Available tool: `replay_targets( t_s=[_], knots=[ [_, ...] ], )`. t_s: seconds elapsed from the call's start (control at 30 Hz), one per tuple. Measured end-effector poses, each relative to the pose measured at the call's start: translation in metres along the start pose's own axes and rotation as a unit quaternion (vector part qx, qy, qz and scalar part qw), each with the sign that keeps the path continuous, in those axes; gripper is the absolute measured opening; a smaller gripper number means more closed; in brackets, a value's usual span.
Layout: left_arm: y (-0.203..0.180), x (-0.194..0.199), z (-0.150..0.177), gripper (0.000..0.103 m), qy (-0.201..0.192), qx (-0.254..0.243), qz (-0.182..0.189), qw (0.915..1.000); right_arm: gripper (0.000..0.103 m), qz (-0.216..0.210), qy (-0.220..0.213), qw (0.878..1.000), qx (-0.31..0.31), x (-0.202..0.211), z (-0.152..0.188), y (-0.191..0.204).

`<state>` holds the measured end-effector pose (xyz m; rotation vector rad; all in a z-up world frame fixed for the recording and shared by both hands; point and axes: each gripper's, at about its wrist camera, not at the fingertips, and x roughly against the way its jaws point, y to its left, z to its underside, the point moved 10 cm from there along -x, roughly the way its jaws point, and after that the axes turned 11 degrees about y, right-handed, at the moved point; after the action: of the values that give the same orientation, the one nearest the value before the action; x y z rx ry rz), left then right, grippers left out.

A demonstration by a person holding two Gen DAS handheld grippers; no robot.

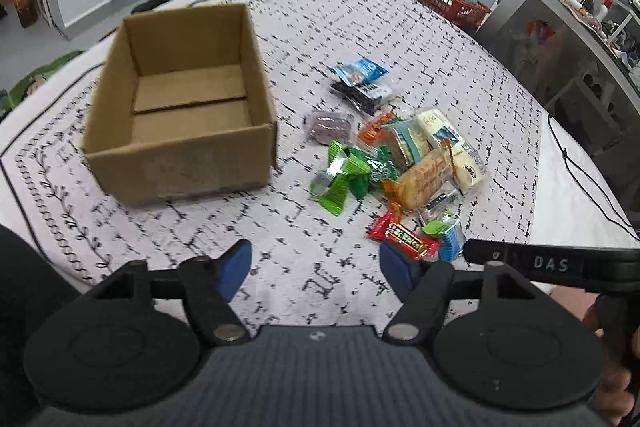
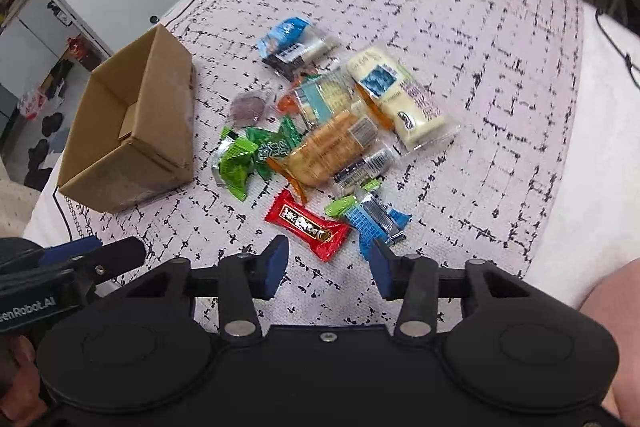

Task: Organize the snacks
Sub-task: 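Move the left gripper toward the red candy bar while the right gripper approaches the blue candy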

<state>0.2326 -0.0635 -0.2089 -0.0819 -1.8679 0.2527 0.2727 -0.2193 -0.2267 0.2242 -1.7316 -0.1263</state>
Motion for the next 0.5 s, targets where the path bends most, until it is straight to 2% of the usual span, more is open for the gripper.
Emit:
replay_targets(
  t_s=[0.1, 0.17, 0.3, 0.5],
  knots=[
    [-0.007, -0.011, -0.002, 0.062, 0.009, 0.003, 0.002, 1.0, 0.044, -0.006, 0.003, 1.0, -0.003, -0.006, -0.004, -0.001],
    [-0.011, -0.02, -0.004, 0.058, 0.016, 0.004, 0.002, 0.9999, 0.038, -0.025, 0.006, 1.0, -0.017, -0.009, -0.007, -0.004],
    [-0.02, -0.037, -0.006, 0.052, 0.03, 0.005, -0.001, 0.9995, 0.037, -0.033, 0.013, 0.999, -0.027, -0.016, -0.014, -0.011],
    [-0.036, -0.057, -0.012, 0.051, 0.046, 0.014, 0.007, 0.9988, 0.038, -0.056, 0.046, 0.995, -0.075, -0.036, -0.019, -0.03]
  ],
)
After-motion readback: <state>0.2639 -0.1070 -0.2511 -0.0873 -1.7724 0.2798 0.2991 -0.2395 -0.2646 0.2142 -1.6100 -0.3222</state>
